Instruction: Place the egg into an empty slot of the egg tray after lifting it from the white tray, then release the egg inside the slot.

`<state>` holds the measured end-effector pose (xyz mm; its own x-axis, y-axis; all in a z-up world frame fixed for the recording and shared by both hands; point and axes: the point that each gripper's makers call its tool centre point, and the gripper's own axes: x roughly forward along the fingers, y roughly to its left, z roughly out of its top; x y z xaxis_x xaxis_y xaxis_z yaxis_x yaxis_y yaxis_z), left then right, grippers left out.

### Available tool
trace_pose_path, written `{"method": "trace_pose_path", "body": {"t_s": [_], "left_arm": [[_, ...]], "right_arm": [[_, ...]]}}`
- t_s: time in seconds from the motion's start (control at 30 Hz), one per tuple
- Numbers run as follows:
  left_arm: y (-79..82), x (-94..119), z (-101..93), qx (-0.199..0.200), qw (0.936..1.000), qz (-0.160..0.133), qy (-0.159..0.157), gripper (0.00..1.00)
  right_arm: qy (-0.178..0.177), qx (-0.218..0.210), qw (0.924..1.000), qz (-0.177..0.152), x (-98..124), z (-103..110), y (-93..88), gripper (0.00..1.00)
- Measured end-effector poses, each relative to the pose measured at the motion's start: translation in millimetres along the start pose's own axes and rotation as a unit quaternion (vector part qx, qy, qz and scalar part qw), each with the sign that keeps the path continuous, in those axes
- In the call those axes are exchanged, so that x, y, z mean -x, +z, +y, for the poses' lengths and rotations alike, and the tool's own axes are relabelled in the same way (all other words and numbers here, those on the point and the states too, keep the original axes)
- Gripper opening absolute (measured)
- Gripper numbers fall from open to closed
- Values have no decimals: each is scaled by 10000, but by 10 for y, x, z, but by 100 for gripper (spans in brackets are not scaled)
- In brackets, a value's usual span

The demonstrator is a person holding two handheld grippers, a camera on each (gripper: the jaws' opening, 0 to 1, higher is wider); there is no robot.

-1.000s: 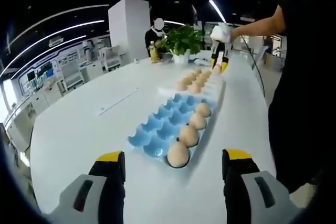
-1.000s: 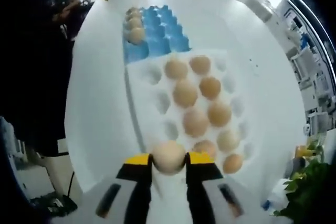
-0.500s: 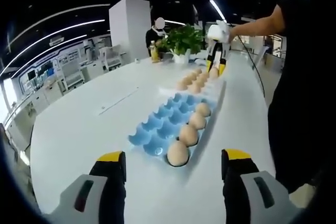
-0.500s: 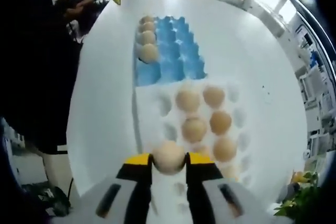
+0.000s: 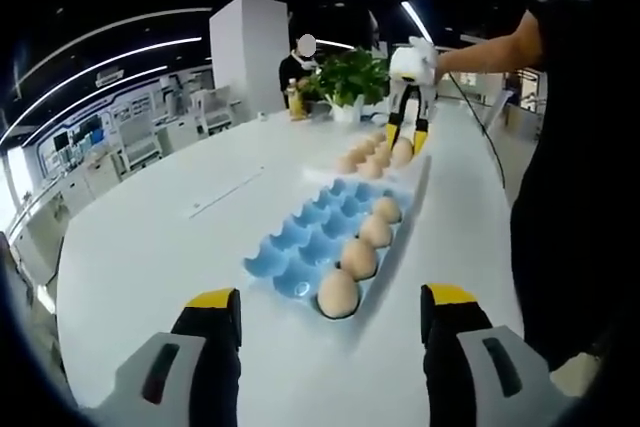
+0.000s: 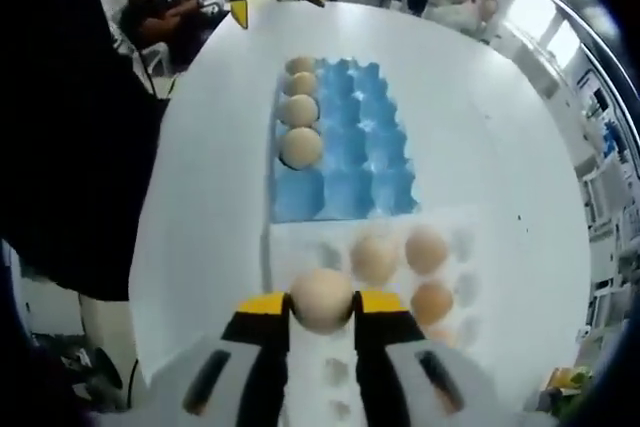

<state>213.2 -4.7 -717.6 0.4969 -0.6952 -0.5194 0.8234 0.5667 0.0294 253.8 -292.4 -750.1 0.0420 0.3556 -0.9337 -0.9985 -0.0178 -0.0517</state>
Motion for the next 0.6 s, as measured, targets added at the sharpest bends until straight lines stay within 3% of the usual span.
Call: {"method": "trace_pose_path", "body": {"t_s": [0.27, 0.37, 0.6], "left_arm": [[-18, -6, -25, 26, 10000, 64, -59, 71], [3, -11, 12, -8, 10000, -7, 45, 77], [-4, -5, 6, -21, 10000, 0, 26, 75]], "right_arm": [[77, 164, 9997, -165, -97, 32, 207, 24], [122, 211, 9995, -202, -136, 48, 267, 24], [247, 342, 9988, -247, -250, 94, 412, 24]]}}
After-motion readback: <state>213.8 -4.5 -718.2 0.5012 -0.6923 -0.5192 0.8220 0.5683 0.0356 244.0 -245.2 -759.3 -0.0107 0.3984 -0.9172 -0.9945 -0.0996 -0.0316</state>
